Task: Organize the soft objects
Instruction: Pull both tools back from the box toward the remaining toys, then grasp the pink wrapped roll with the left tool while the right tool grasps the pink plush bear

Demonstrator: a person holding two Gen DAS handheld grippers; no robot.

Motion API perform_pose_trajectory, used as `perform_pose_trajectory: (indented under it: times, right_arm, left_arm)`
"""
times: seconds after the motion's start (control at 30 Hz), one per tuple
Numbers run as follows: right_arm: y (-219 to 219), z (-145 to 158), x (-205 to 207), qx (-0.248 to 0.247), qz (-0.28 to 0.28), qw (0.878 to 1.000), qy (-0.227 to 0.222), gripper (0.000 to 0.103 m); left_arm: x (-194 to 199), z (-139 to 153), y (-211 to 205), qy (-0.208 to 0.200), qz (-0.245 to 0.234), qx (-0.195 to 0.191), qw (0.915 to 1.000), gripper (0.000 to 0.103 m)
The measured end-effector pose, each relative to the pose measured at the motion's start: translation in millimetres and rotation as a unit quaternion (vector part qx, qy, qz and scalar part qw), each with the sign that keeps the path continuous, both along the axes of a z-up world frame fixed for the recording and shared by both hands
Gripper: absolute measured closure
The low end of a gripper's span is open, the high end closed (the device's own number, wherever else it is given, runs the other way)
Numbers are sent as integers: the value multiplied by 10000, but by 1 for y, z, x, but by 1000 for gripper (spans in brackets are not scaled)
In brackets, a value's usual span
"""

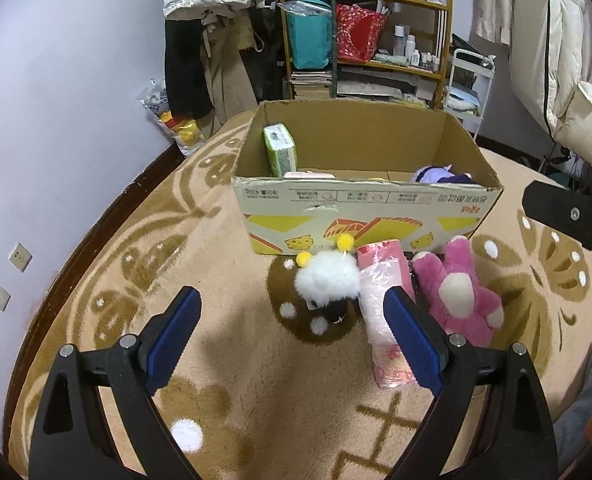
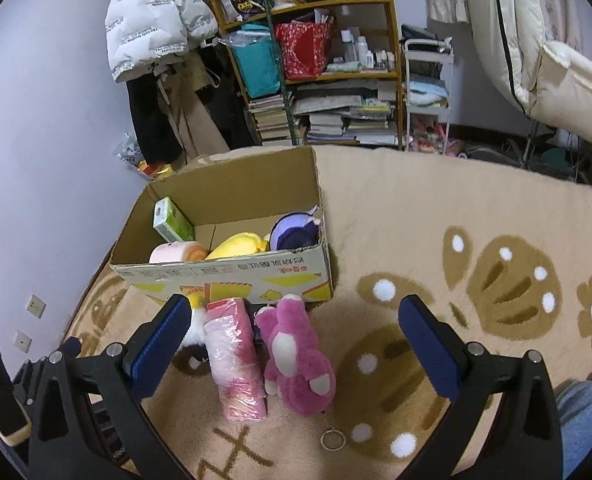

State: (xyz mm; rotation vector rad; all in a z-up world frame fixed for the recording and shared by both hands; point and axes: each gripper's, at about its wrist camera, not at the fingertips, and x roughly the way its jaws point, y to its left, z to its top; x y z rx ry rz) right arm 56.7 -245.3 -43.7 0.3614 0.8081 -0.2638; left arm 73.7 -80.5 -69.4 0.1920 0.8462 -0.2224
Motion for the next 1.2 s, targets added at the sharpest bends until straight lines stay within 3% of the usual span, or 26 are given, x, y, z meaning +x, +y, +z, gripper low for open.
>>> perform_pose_trajectory:
  times: [0.53,1.2]
  right_arm:
    - [-7,-32,17,241,-104,9987,442,0]
    - [-8,-68,36,364,-151,9945,969,0]
  left_arm:
    - [5,-29,-29,180,-494,71,9986,11]
    - [25,-54,-32,661,-445,-195,9966,11]
